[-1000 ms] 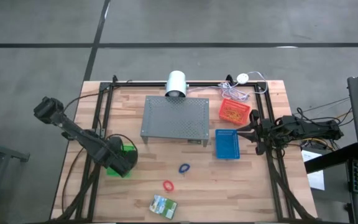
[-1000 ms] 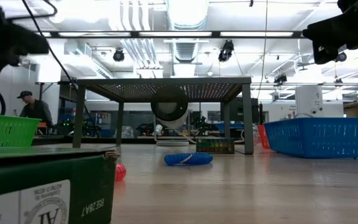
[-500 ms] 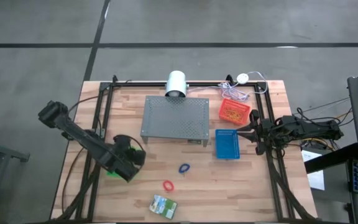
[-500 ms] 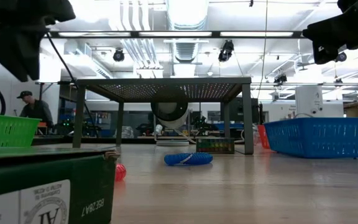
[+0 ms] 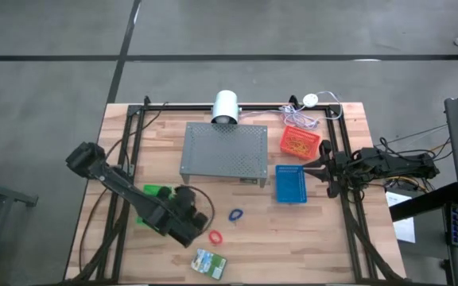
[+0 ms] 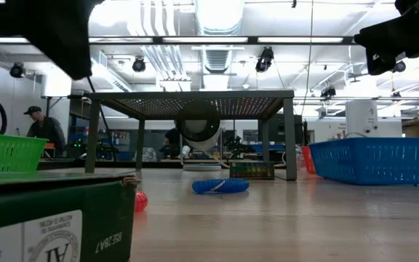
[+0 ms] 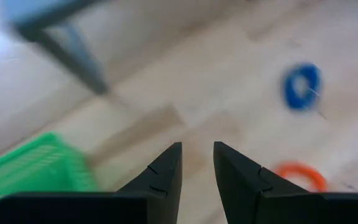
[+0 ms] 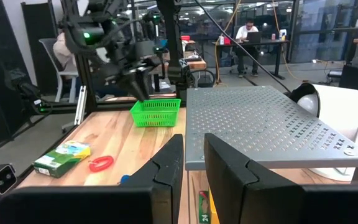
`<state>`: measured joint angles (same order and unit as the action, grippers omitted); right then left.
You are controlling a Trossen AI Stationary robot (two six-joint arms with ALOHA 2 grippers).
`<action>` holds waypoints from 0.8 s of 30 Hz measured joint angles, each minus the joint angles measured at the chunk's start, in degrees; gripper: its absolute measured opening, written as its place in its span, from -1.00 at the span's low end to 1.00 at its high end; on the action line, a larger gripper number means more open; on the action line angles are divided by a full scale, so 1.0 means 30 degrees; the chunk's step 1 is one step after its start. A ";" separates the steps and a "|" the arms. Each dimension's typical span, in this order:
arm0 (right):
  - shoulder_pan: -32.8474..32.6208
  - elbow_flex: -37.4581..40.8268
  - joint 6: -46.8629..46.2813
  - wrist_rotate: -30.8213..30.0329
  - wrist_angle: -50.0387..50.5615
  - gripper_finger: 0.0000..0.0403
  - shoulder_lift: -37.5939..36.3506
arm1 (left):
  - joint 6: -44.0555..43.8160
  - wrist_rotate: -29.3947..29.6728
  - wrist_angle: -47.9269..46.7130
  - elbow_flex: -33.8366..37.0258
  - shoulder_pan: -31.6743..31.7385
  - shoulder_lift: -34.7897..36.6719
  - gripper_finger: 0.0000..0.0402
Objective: Pick & Place Office Desk Supplies
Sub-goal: Put the orange spring keychain into the green bin
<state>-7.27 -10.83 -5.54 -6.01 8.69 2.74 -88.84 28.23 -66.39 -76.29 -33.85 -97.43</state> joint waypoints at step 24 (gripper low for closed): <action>0.0007 0.0000 0.0000 -0.0017 -0.0007 -0.69 0.0007 | 0.5817 -0.4150 0.8629 0.1674 0.1348 -0.1506 -0.49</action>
<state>-7.25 -10.83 -5.54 -6.06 8.67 2.76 -71.39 15.78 -40.50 -71.26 -29.80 -101.95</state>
